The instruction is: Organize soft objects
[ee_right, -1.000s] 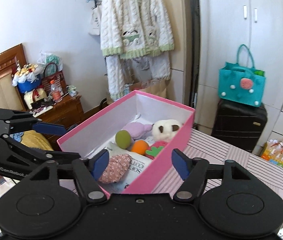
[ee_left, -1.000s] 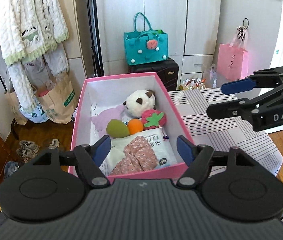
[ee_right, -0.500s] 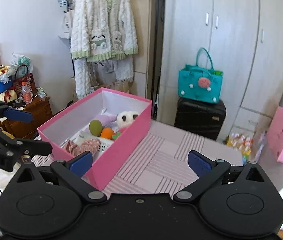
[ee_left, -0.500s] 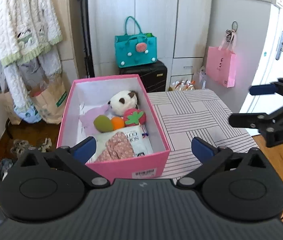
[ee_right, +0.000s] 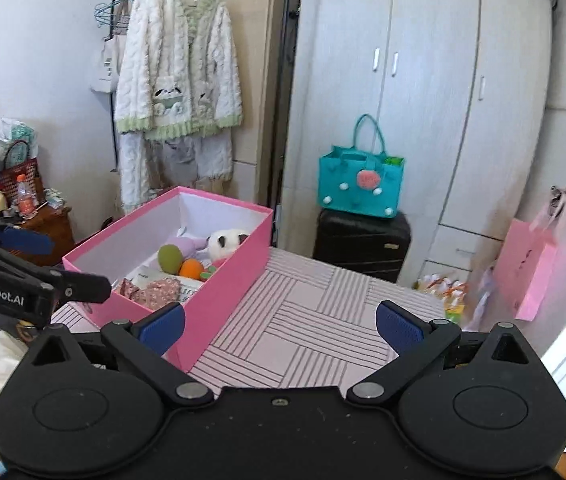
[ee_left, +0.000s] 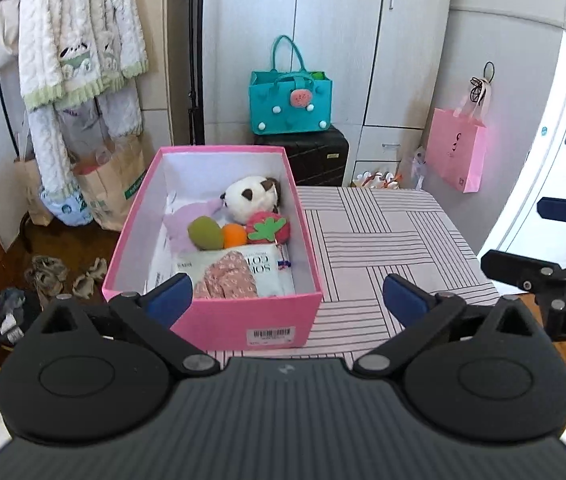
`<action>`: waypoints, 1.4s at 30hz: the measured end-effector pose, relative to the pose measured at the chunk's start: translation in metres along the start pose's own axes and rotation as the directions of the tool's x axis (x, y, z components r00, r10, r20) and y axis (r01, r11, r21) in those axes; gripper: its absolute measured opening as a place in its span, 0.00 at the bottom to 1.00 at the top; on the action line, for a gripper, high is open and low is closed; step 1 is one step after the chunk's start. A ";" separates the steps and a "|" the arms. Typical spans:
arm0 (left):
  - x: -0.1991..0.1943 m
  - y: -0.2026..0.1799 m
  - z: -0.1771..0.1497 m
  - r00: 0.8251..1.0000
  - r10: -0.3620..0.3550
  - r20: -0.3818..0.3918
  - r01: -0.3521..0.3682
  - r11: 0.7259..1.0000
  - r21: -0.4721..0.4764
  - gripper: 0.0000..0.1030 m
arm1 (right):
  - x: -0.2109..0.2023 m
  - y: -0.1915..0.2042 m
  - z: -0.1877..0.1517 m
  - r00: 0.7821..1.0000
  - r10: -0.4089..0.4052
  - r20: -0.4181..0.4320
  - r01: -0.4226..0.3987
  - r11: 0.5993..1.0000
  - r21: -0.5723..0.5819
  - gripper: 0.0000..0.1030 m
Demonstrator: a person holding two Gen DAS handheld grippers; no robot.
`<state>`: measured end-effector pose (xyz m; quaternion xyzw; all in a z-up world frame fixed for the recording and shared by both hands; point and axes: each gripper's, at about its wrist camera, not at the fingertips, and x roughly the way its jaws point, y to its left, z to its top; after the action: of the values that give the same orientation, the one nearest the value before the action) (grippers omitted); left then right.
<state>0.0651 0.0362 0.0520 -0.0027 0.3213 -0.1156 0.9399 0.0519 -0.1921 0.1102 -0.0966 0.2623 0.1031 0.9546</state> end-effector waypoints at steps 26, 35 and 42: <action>0.019 -0.016 -0.023 0.999 0.046 -0.029 -0.046 0.999 -0.009 1.00 | 0.004 -0.016 -0.032 0.990 -0.077 -0.119 0.097 0.980 0.172 1.00; 0.019 -0.016 -0.025 0.995 0.098 -0.003 -0.098 0.995 -0.014 1.00 | 0.008 -0.017 -0.035 0.988 -0.100 -0.119 0.121 0.976 0.179 1.00; 0.019 -0.017 -0.025 0.995 0.101 0.006 -0.101 0.995 0.017 1.00 | 0.006 -0.013 -0.040 0.987 -0.125 -0.097 0.140 0.977 0.160 1.00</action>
<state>0.0603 0.0171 0.0219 0.0211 0.3175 -0.0706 0.9454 0.0411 -0.2134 0.0751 -0.0382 0.3040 0.0127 0.9518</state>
